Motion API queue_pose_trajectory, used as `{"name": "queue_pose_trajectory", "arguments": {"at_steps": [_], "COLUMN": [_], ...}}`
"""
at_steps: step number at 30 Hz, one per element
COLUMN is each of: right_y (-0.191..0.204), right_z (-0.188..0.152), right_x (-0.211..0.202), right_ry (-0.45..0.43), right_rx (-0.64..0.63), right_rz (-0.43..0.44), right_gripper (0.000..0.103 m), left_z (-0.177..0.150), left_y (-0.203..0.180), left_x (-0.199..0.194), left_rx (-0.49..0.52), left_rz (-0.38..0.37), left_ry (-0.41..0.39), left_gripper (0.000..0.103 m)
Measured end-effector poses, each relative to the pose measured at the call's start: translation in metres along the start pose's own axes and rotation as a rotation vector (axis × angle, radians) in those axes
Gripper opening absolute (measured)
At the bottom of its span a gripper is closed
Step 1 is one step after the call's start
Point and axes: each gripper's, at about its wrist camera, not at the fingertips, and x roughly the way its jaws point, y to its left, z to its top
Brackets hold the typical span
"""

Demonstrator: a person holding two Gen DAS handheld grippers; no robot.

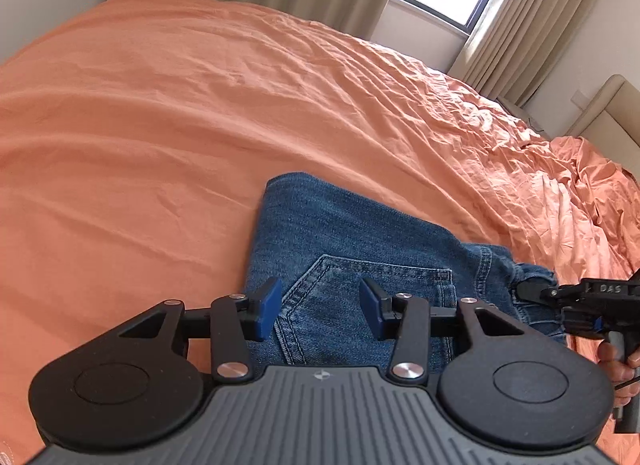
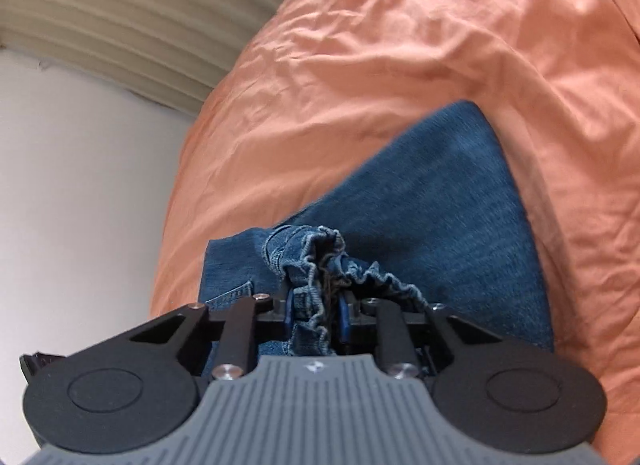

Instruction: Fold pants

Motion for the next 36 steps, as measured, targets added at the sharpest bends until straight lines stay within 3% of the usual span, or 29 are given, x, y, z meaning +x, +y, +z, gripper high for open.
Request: {"name": "queue_pose_trajectory", "arguments": {"at_steps": [4, 7, 10, 13, 17, 22, 24, 27, 33, 36], "right_y": [0.066, 0.077, 0.042, -0.012, -0.067, -0.085, -0.077, -0.06, -0.004, 0.012], "right_z": [0.027, 0.05, 0.062, 0.053, 0.044, 0.042, 0.041, 0.036, -0.008, -0.039], "right_x": [-0.024, -0.031, -0.016, -0.008, 0.004, 0.016, 0.015, -0.001, -0.065, -0.079], "right_ry": [-0.033, -0.059, -0.008, 0.021, 0.013, 0.012, 0.005, -0.039, -0.258, -0.273], "right_rx": [-0.188, -0.243, -0.165, -0.065, 0.062, 0.066, 0.031, -0.025, -0.364, -0.45], "right_rz": [-0.006, -0.049, -0.124, -0.178, -0.148, -0.158, -0.177, -0.184, -0.296, -0.295], "right_gripper": [0.016, 0.016, 0.016, 0.016, 0.015, 0.016, 0.017, 0.03, 0.032, 0.028], "left_z": [0.011, 0.017, 0.02, 0.018, 0.009, -0.001, 0.0, 0.001, -0.019, -0.041], "left_y": [0.0, -0.001, -0.007, -0.011, -0.015, -0.009, -0.005, -0.007, -0.023, -0.033], "left_x": [-0.009, -0.009, 0.0, 0.017, 0.045, 0.076, 0.079, 0.069, 0.012, -0.018], "left_rx": [-0.018, -0.051, -0.043, -0.024, 0.032, 0.048, 0.018, 0.011, 0.142, 0.235], "left_rz": [-0.025, -0.068, -0.086, -0.096, -0.091, -0.054, -0.056, -0.045, -0.038, -0.028], "left_ry": [-0.05, -0.076, -0.073, -0.05, 0.002, 0.075, 0.078, 0.068, 0.017, 0.015], "left_gripper": [0.05, 0.05, 0.05, 0.048, 0.047, 0.043, 0.043, 0.043, 0.045, 0.052]}}
